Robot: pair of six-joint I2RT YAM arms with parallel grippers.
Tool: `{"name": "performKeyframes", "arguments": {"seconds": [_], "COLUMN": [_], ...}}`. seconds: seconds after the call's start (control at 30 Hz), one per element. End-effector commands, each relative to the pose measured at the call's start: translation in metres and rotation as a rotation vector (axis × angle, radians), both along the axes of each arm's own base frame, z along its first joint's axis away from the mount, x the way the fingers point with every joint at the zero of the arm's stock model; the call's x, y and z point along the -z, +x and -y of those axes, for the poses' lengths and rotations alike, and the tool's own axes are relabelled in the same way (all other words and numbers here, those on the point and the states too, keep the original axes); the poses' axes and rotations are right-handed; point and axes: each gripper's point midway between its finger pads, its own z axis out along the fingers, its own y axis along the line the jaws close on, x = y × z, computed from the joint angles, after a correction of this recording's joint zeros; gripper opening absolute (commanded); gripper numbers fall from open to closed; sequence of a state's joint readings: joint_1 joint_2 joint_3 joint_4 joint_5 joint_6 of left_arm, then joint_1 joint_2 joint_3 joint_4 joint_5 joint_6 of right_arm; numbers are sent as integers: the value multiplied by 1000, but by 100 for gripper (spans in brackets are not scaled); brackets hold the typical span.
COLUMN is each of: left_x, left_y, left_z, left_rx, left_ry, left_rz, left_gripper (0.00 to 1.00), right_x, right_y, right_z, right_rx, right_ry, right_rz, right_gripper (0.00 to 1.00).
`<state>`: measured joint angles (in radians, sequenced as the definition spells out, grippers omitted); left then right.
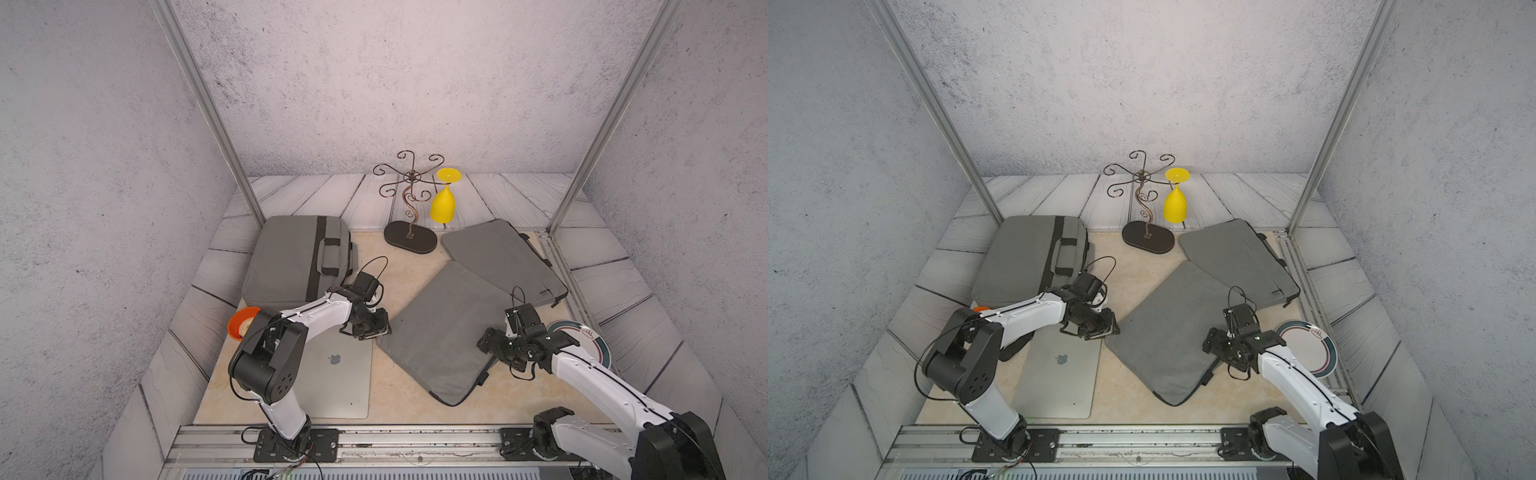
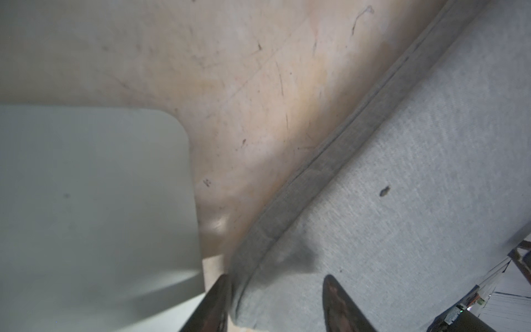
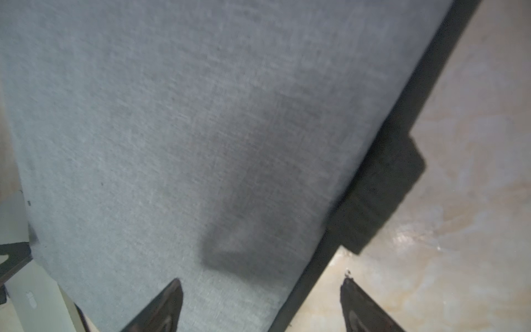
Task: Open the zippered laptop bag and take out the laptop
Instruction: Place the laptop at the center of the board, then adjust the zippered laptop bag at the center of the board.
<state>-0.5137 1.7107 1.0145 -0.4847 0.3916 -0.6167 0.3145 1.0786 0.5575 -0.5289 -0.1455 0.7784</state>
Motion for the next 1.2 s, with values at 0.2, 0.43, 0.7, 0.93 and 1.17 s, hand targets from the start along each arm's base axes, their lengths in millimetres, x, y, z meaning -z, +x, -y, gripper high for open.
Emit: {"name": "performKeyframes", "arguments": {"seconds": [0.2, 0.43, 0.7, 0.93, 1.17], "left_x": [4, -4, -39, -66, -74], "left_y": [-4, 0, 21, 54, 104], "left_z": [15, 22, 24, 29, 40], "left_rx": [56, 79, 130, 157, 173], "left_ry": [-6, -25, -5, -3, -20], "left_rz": [-32, -18, 83, 161, 230], "left_gripper": [35, 1, 0, 0, 0], "right_x": [23, 9, -23, -57, -78], "right_y": [6, 8, 11, 11, 13], "right_z": [-6, -15, -28, -42, -78], "right_rx": [8, -33, -74, -58, -66], "right_ry": [36, 85, 153, 253, 300], "right_rz": [-13, 18, 64, 112, 169], "right_gripper": [70, 31, 8, 6, 7]}}
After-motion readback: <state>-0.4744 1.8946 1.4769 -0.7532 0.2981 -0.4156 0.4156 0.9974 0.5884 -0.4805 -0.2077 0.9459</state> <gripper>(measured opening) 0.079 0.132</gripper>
